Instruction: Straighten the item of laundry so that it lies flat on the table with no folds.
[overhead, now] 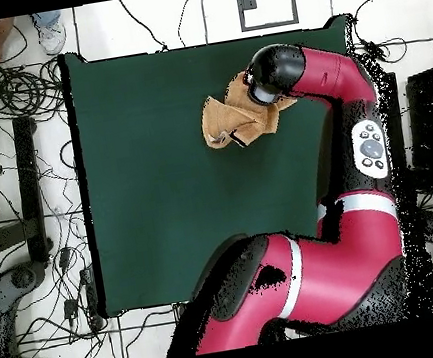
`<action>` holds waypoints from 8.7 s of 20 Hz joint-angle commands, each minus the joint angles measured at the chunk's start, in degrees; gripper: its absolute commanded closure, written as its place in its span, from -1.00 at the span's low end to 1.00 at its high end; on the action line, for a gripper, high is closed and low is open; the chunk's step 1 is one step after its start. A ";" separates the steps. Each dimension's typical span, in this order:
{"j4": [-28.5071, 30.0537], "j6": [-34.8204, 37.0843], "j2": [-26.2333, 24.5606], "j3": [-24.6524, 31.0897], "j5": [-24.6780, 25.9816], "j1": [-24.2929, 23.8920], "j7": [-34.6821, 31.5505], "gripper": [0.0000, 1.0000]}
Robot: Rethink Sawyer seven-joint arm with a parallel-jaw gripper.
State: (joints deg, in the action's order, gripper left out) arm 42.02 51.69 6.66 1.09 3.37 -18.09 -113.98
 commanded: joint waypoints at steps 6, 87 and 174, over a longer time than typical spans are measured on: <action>-1.88 19.00 1.34 1.11 7.05 3.03 14.04 1.00; 22.85 2.80 14.83 -15.62 2.66 16.09 -27.46 1.00; 1.07 8.68 2.08 -5.83 -2.08 8.77 -0.67 -1.00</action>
State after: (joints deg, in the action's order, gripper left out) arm 30.31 77.50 7.07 -15.53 1.71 -8.92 -127.75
